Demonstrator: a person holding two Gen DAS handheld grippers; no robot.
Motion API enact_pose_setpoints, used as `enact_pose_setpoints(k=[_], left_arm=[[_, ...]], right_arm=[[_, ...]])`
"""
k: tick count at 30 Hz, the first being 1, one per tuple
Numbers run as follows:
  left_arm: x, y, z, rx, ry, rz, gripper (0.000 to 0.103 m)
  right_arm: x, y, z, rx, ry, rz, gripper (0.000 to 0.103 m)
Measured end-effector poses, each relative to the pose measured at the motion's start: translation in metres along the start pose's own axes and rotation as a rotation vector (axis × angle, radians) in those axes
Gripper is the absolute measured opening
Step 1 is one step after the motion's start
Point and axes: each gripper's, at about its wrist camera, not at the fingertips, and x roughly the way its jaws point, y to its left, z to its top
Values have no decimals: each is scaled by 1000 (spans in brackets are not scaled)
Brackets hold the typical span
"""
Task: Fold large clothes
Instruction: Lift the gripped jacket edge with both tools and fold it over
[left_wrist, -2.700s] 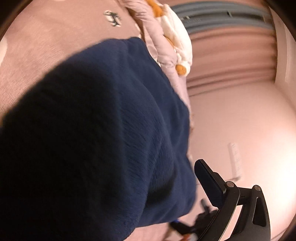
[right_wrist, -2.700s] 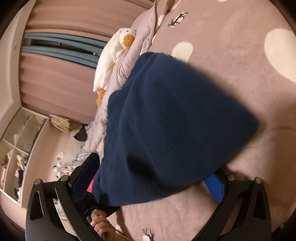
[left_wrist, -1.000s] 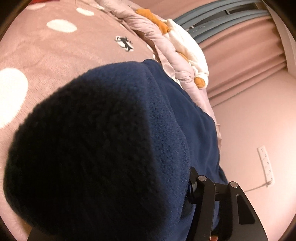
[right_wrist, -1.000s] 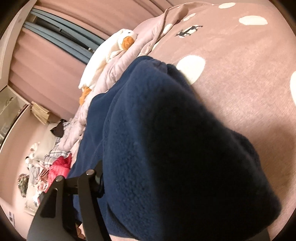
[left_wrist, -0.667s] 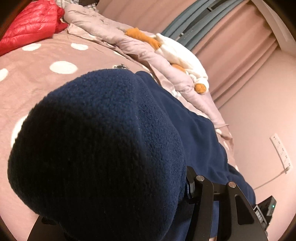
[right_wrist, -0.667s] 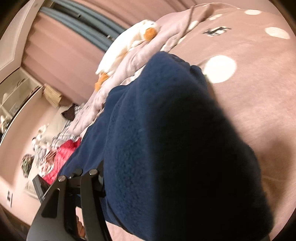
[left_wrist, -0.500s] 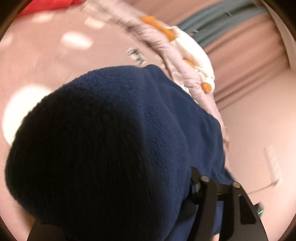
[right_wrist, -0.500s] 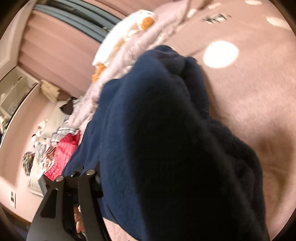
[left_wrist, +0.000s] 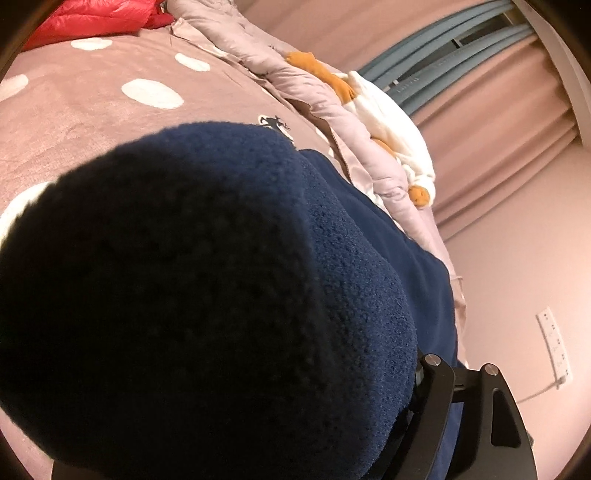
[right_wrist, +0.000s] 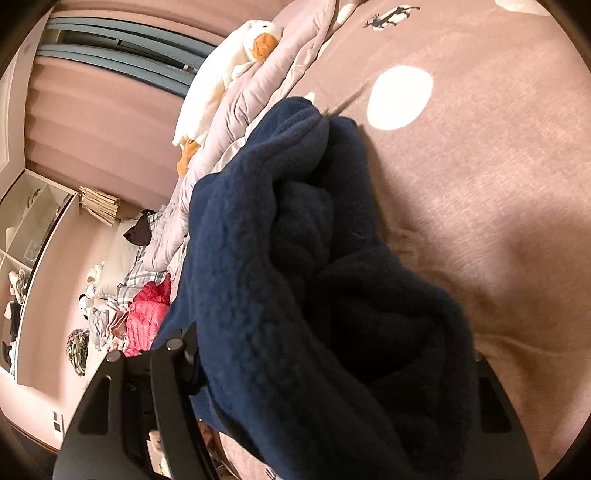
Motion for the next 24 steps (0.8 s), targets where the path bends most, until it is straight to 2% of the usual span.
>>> enact_pose_setpoints(k=[7,13,18,21,24], left_arm=[[8,-4,9,6,6,0,84],[7,-8,5,63,-8,-9,90],[9,-12,3,103,-19,-10,96],[9,-11,4,102,-19,-12,97],[9,-9,5,101,-16,-20,97]], right_arm=[[-16,2,-16,11,-159,-49,75],[-21,-11,-13,76,-189,-30,79],[-24,-8,-16,32,-225,-65,82],[-22,-8,-12,20,-257,-98,92],[-16,-1,-1,0,-312,-178,102]])
